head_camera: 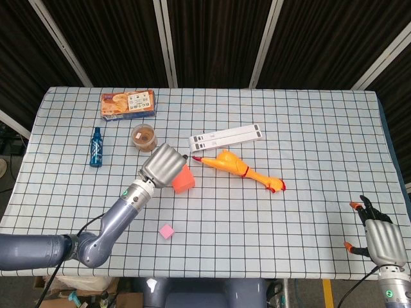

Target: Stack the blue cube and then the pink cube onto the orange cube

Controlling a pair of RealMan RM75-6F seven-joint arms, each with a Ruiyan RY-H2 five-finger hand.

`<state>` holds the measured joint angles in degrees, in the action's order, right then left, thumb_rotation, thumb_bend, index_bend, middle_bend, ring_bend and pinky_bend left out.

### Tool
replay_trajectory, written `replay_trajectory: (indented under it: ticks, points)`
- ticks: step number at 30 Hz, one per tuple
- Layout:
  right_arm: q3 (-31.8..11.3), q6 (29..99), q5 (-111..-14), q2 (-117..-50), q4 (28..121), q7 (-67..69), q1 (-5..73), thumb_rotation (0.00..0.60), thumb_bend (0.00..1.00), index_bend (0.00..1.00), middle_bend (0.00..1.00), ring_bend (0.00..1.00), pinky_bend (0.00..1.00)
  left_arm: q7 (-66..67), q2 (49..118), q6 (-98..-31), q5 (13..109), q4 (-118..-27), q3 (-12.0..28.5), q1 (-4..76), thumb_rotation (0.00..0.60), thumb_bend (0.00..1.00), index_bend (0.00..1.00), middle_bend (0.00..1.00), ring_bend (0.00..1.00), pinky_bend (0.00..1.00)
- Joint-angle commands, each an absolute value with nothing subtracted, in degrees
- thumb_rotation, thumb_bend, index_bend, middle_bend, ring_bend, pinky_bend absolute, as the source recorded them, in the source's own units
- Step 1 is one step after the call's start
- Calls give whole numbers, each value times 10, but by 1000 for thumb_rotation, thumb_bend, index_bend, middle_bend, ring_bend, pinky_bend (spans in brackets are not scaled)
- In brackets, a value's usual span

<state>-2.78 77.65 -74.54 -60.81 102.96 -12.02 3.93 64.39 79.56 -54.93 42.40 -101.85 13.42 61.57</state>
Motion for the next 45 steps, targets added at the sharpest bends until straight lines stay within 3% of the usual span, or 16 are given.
replay_trajectory:
  ticks: [1,12,17,25,36,40,45]
  points:
    - [-29,779,-744,-611,1029,-125,39,600,122,210,70,221,264,594,808,-519,407,-1000,147,625,600,260,588,887,893,1000]
    - [-30,782,-730,-614,1026,-134,37,600,122,210,70,221,264,521,806,-464,373,-965,141,647,600,268,636,879,886,1000]
    - [-31,782,-726,-614,1026,-135,37,600,122,210,70,221,264,523,796,-469,331,-974,133,663,600,319,726,868,884,1000]
    - [-31,779,-725,-615,1023,-135,38,600,122,210,70,221,264,540,787,-598,270,-1050,124,657,600,430,749,899,928,1000]
    - [-27,776,-735,-615,1027,-133,41,600,122,210,70,221,264,588,854,-869,190,-1089,153,642,600,465,792,934,969,1000]
    - [-24,771,-737,-617,1027,-135,43,600,122,210,70,221,264,585,890,-898,173,-1069,166,641,600,465,794,934,971,1000]
    - [-25,768,-733,-620,1025,-138,45,600,122,210,70,221,264,565,933,-884,158,-1045,186,640,600,465,796,934,976,1000]
